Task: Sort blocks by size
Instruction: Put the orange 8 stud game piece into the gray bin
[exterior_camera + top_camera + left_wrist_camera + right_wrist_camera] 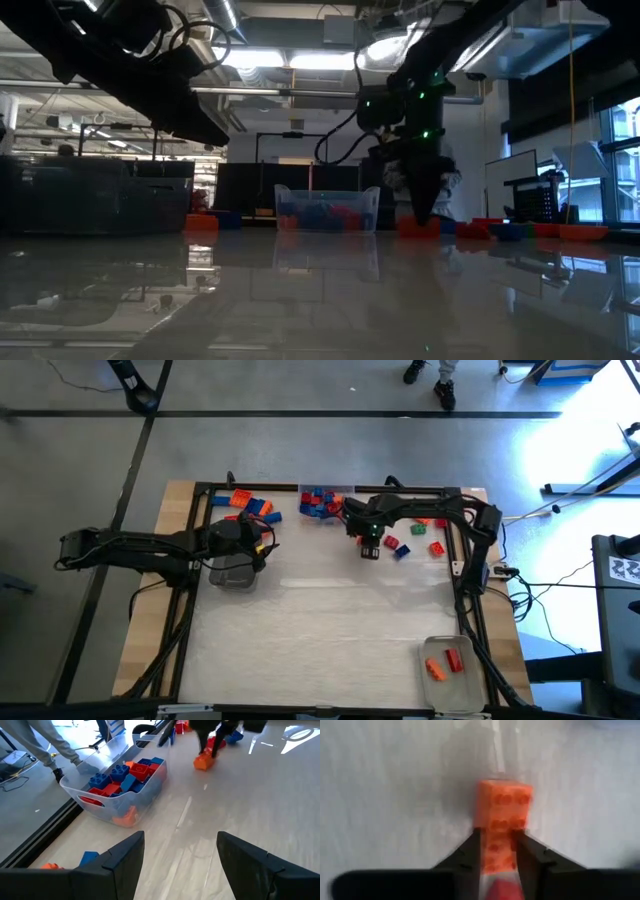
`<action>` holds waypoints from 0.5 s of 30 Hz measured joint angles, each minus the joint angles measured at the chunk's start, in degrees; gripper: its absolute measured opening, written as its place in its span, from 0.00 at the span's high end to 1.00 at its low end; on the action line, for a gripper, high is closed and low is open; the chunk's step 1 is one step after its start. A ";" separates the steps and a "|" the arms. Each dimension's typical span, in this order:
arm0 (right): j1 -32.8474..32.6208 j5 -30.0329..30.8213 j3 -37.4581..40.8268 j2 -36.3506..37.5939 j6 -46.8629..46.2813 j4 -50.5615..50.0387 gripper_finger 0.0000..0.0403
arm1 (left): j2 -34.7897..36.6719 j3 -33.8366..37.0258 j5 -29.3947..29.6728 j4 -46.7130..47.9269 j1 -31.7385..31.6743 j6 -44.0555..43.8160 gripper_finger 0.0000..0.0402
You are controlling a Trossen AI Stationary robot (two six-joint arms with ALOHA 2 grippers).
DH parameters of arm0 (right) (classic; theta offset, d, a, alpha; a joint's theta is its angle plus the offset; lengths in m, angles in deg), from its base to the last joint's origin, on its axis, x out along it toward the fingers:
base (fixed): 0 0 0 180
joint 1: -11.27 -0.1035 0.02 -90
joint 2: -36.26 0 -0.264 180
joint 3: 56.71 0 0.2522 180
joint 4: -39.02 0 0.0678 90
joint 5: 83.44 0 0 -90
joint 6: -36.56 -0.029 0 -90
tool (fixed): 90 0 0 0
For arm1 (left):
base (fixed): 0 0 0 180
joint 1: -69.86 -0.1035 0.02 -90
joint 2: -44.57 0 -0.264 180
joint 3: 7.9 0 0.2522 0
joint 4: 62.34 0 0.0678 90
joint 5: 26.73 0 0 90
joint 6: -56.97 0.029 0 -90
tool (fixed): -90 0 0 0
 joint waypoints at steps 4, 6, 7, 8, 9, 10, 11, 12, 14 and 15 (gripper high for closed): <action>-2.96 -0.24 0.27 3.48 -3.06 -3.76 0.86 | -0.04 0.00 0.00 0.40 0.00 -0.01 0.41; -4.78 -0.21 0.19 6.59 -4.73 -5.27 0.91 | -0.04 0.00 0.00 0.63 0.00 0.01 0.41; -5.70 -0.21 0.14 8.05 -5.64 -6.30 0.94 | -0.04 0.00 0.00 0.68 0.00 0.01 0.41; -6.67 -0.18 0.14 9.38 -6.76 -7.14 0.97 | -0.04 0.00 0.00 0.60 0.00 0.01 0.41; -7.70 0.02 0.14 10.67 -7.82 -7.85 0.99 | -0.04 0.00 0.00 0.61 0.00 0.01 0.41; -8.58 0.08 0.16 11.93 -8.70 -8.43 0.99 | -0.04 0.00 0.00 0.56 0.00 0.01 0.41; -9.39 0.12 0.16 13.17 -9.99 -8.70 0.98 | -0.04 0.00 0.00 0.47 0.00 0.02 0.41; -10.13 0.12 0.16 14.38 -11.40 -8.48 0.97 | -0.04 0.00 0.00 0.45 0.00 0.06 0.41; -11.22 0.26 0.14 16.05 -13.91 -7.83 0.93 | -0.04 0.00 0.00 0.33 0.00 0.30 0.41; -11.66 0.61 0.14 16.37 -15.14 -7.75 0.91 | -0.04 0.00 0.00 0.29 0.00 0.32 0.41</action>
